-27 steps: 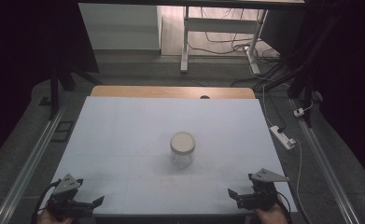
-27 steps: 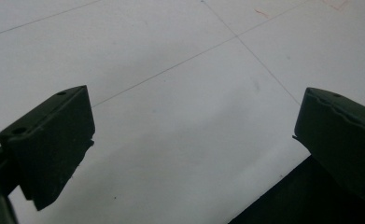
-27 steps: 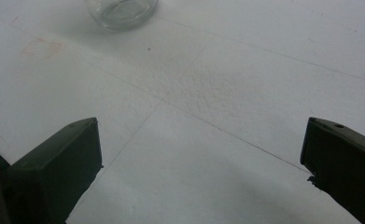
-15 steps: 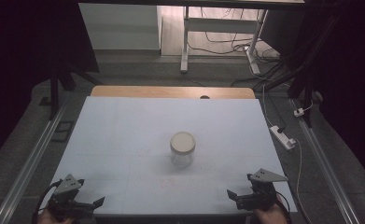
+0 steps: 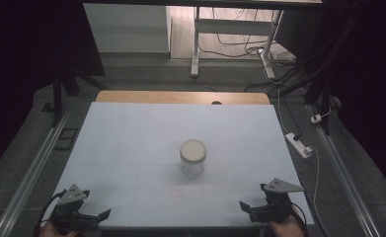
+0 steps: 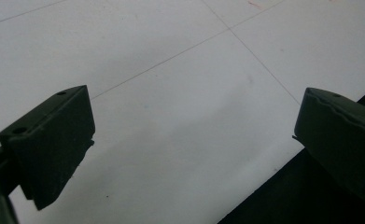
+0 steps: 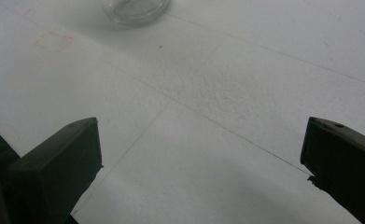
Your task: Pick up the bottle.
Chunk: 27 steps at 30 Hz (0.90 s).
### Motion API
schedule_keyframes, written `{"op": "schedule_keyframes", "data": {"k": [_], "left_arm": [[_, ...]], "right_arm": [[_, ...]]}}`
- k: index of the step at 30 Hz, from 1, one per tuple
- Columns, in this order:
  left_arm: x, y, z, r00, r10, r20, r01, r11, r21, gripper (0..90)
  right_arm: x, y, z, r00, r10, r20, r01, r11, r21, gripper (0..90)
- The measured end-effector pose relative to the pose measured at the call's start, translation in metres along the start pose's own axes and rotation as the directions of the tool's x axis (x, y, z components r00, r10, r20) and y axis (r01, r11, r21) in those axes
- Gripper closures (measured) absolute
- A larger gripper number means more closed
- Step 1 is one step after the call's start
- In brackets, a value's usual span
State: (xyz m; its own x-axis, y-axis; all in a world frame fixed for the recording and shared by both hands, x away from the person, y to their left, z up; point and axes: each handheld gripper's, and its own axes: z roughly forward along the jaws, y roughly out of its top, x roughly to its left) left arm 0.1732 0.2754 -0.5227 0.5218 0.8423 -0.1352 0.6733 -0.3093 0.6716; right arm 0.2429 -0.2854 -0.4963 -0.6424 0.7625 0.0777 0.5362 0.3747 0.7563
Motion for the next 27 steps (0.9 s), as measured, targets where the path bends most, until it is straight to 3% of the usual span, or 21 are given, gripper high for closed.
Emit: {"op": "schedule_keyframes", "data": {"k": [9, 27], "left_arm": [[0.001, 0.0, 0.0, 1.0, -0.006, 0.006, 0.006, 1.0, -0.003, 0.0], [0.001, 0.0, 0.0, 0.9999, -0.006, 0.012, 0.006, 1.0, 0.001, 0.0]], "right_arm": [[0.006, 0.005, -0.001, 0.9992, -0.036, -0.017, 0.035, 0.998, -0.043, 0.0], [0.011, 0.014, 0.007, 0.9952, -0.071, -0.068, 0.066, 0.995, -0.069, 0.0]]}}
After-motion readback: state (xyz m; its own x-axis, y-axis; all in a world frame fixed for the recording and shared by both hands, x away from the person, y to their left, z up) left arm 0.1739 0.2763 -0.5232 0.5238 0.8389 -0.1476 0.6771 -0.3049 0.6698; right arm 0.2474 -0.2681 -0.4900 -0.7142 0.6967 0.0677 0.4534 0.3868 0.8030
